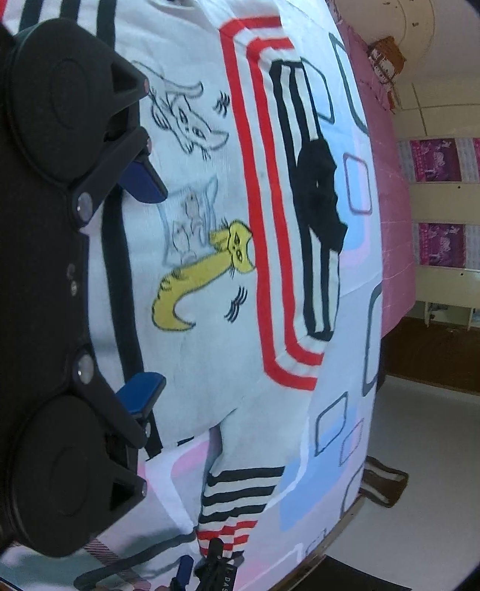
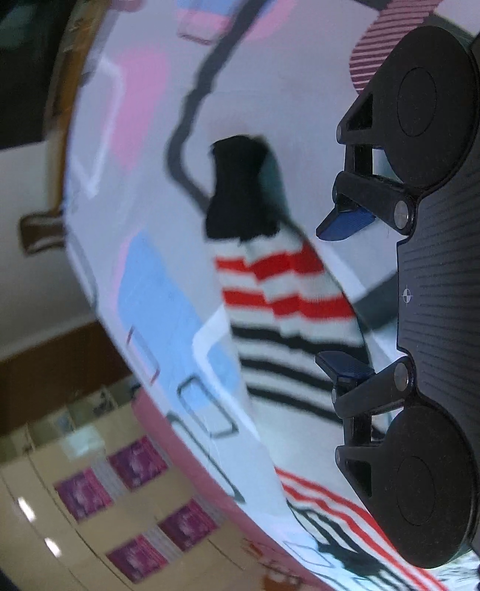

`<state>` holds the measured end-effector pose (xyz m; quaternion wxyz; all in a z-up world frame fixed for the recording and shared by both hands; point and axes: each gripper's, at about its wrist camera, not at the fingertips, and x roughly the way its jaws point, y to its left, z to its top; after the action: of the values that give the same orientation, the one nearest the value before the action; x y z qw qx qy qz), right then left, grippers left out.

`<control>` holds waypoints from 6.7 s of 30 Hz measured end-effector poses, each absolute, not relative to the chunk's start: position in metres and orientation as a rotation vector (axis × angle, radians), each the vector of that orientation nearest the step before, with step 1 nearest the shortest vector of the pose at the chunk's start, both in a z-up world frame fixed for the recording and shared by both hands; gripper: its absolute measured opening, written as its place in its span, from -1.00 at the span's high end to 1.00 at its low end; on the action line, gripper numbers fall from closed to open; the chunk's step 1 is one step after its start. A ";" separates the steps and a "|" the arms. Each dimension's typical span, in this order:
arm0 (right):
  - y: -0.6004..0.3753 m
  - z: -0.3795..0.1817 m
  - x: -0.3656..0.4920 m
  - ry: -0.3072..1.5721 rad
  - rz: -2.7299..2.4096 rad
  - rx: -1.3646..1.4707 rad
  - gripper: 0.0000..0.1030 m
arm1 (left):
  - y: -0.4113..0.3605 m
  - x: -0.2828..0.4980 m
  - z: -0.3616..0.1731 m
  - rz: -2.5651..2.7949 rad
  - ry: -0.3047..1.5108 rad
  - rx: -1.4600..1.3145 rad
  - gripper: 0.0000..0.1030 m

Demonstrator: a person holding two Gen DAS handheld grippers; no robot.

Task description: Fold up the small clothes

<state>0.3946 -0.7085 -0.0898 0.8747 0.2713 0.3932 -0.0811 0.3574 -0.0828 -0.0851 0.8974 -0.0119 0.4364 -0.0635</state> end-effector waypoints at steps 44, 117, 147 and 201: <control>-0.372 -0.069 0.388 0.689 0.634 -0.104 -0.58 | 0.091 0.374 -0.091 -0.064 0.856 -0.327 -0.75; -0.487 -0.085 0.569 0.819 0.384 0.025 0.56 | 0.021 0.453 -0.115 -0.131 0.815 -0.041 -0.19; -0.430 -0.075 0.551 0.792 0.573 -0.065 0.06 | -0.033 0.504 -0.118 -0.095 0.840 -0.142 -0.36; -0.455 -0.044 0.433 0.827 0.334 -0.213 -0.77 | 0.081 0.388 -0.088 0.056 0.767 -0.051 -0.99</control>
<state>0.4325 -0.4551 -0.0440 0.8967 -0.1027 0.3992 0.1610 0.3884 0.0808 -0.0879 0.9266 -0.0248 0.3742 0.0273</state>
